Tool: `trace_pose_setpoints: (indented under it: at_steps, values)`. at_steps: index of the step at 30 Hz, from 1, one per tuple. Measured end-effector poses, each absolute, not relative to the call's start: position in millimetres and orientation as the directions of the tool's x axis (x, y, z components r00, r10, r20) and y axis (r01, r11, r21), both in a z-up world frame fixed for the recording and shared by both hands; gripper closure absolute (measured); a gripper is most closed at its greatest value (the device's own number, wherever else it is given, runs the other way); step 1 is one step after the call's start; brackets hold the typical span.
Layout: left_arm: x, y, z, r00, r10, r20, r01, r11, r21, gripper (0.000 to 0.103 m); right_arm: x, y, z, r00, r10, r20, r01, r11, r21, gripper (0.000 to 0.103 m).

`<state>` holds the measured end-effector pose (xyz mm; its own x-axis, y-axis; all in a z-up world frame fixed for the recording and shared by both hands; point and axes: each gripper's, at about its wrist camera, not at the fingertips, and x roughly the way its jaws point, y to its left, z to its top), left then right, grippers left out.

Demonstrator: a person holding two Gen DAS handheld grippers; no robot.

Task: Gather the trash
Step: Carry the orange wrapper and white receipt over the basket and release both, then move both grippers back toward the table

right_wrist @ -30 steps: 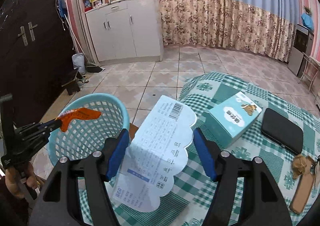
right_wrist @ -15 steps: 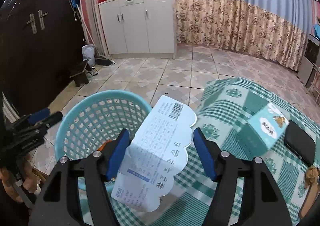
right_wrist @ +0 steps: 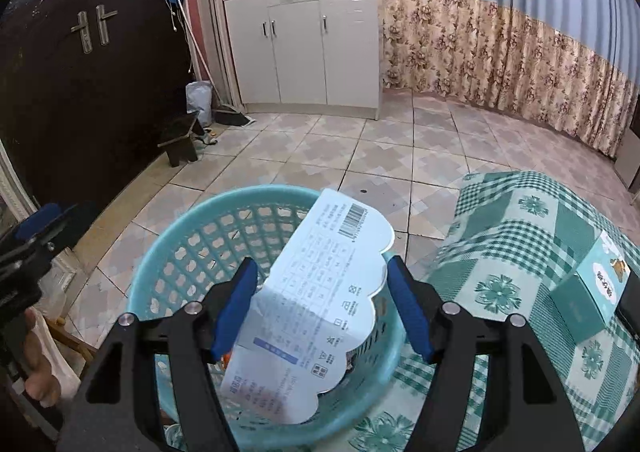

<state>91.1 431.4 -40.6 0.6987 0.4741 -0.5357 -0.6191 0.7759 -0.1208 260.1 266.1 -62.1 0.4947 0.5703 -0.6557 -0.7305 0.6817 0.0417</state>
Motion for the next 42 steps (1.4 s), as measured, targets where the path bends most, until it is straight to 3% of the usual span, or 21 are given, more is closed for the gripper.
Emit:
trace_pose_setpoints:
  at_steps: [3, 13, 26, 42]
  values:
    - [92, 430, -40, 0.695, 0.476, -0.539, -0.623, 0.773, -0.120, 0.009, 258, 263, -64, 0.511, 0.562, -0.650, -0.729, 0.684, 0.019, 0.017]
    - [99, 407, -32, 0.713, 0.460, -0.530, -0.600, 0.791, -0.121, 0.008, 252, 213, -47, 0.563, 0.534, -0.631, -0.715, 0.698, -0.048, 0.017]
    - [117, 336, -24, 0.730, 0.416, -0.543, -0.535, 0.841, -0.075, 0.005, 259, 77, -37, 0.628, 0.466, -0.623, -0.607, 0.794, -0.018, 0.015]
    - [189, 182, -56, 0.784, 0.156, -0.601, -0.288, 0.949, -0.131, 0.005, 275, -174, -66, 0.746, 0.128, -0.653, -0.236, 0.968, -0.080, 0.015]
